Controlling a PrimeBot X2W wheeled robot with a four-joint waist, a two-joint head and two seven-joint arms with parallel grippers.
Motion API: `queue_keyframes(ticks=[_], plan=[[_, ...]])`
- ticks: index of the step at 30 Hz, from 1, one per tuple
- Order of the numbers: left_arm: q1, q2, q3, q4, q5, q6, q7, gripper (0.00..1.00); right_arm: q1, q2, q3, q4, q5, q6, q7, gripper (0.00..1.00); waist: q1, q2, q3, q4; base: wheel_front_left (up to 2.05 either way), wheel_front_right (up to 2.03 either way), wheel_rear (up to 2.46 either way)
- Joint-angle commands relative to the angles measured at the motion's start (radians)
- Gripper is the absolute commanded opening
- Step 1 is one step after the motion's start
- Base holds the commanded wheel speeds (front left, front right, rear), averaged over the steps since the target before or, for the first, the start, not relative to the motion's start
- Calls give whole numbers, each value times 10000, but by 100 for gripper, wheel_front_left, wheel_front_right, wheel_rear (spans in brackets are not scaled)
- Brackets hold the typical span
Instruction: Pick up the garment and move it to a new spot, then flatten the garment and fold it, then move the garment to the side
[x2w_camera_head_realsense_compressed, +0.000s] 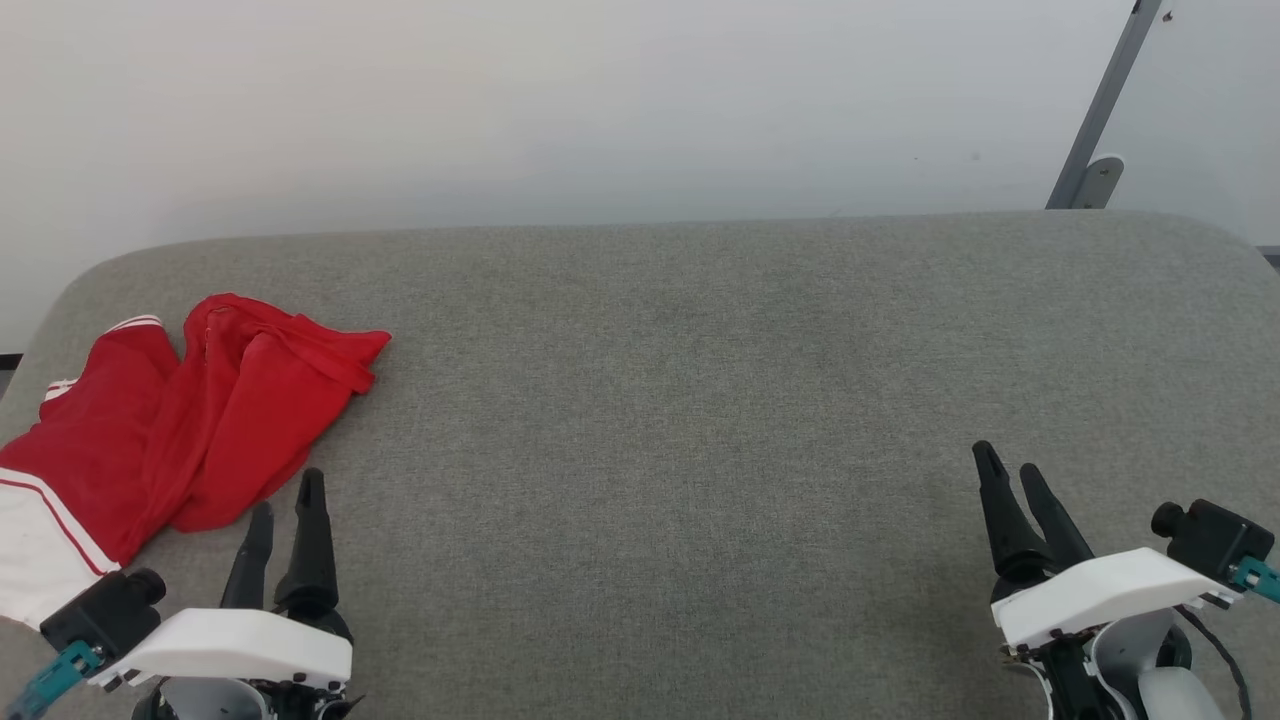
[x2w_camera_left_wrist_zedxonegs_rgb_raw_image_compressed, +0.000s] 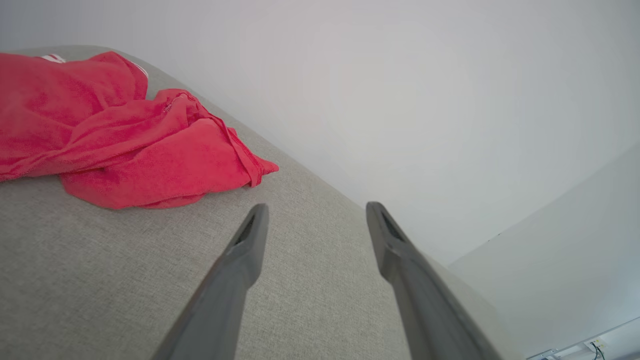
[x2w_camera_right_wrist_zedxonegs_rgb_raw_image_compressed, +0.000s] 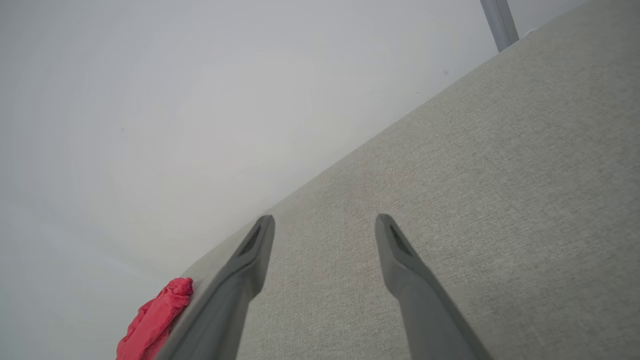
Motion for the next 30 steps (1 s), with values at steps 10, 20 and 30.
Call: queue_keyframes(ticks=[10, 20, 30], plan=[[197, 93, -74, -458, 1449, -60, -398, 100, -208, -1, 79, -330, -1351, 17, -244, 100, 0, 0, 5, -12, 0, 0, 0], [303, 127, -180, -616, 2380, -114, -639, 100, -192, 13, 97, -454, -2255, 19, -363, 100, 0, 0, 12, -20, 0, 0, 0], [387, 172, -275, -740, 3267, -125, -877, 100, -174, 6, 192, -588, -3194, 19, -527, 100, 0, 0, 3, -14, 0, 0, 0]])
